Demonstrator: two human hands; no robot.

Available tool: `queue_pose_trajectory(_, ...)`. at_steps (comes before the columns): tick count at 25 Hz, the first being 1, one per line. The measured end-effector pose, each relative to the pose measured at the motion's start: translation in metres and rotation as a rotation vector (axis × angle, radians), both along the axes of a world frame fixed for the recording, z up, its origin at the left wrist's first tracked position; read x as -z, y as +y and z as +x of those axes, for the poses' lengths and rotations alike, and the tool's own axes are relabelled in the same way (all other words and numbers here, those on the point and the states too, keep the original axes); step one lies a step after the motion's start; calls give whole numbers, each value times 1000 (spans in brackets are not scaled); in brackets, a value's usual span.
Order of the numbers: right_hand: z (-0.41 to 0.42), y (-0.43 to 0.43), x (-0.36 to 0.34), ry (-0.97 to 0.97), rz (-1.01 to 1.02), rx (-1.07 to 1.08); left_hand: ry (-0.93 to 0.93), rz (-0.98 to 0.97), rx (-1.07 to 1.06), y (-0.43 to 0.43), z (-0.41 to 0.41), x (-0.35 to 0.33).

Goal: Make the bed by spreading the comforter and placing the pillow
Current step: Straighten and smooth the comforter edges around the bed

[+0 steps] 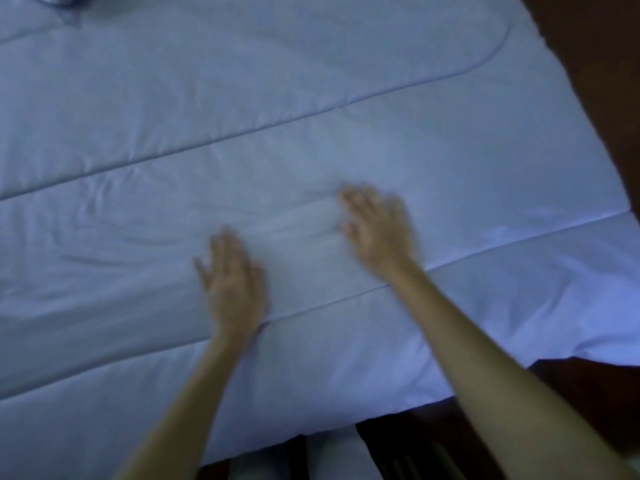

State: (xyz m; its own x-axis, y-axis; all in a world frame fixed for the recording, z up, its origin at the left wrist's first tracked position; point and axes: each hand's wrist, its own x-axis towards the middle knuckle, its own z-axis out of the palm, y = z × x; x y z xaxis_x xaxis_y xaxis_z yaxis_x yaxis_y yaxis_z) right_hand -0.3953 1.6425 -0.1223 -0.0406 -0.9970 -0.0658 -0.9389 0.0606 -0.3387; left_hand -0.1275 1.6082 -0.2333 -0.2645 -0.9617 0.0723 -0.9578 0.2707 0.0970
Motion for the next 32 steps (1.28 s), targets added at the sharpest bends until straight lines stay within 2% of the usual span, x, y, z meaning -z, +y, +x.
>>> queue_pose_trajectory(2, -82, 29, 1, 159, 65, 219, 236, -40, 253, 42, -91, -104)
queue_pose_trajectory(4, -170, 71, 2, 223, 57, 443, 112, 134, 430, 57, -136, -124)
queue_pose_trajectory(6, -217, 112, 8, 194, 97, 646, 18, 229, 404, 55, -131, -113)
queue_pose_trajectory(7, -232, 124, 10, 158, 131, 765, 24, 162, 376, 55, -120, -103)
queue_pose_trajectory(10, -242, 132, -14, 2, 200, 1202, -13, 117, 329, 69, -89, -104)
queue_pose_trajectory(11, -225, 128, -23, -5, 158, 1249, -33, 97, 300, 68, -76, -104)
queue_pose_trajectory(13, -153, 109, -29, -22, -2, 1118, -21, 130, 245, 72, -51, -104)
queue_pose_trajectory(15, -53, 101, -19, -62, -166, 706, -33, 141, 194, 79, -30, -104)
queue_pose_trajectory(17, 37, 120, 8, 82, -148, 183, -43, 141, 141, 83, -4, -103)
queue_pose_trajectory(18, 50, 134, 14, 154, -93, 46, -45, 164, 115, 85, 13, -104)
queue_pose_trajectory(19, 39, 148, 19, 166, -59, 10, -42, 178, 89, 88, 33, -105)
queue_pose_trajectory(21, -10, 173, 14, 210, -19, 190, -48, 214, -1, 96, 80, -107)
queue_pose_trajectory(23, -66, 207, 11, 273, 112, 494, -23, 246, -160, 106, 125, -109)
queue_pose_trajectory(24, -92, 223, 1, 219, 212, 694, 47, 251, -303, 111, 138, -115)
queue_pose_trajectory(26, -122, 238, -33, -23, 396, 1077, 262, 264, -720, 104, 147, -121)
queue_pose_trajectory(28, -119, 244, -71, -222, 359, 1170, 493, 359, -936, 77, 143, -118)
queue_pose_trajectory(30, -103, 235, -111, -345, 177, 1074, 602, 391, -795, 51, 103, -139)
queue_pose_trajectory(32, -89, 222, -152, -484, 6, 958, 665, 420, -471, 49, 38, -194)
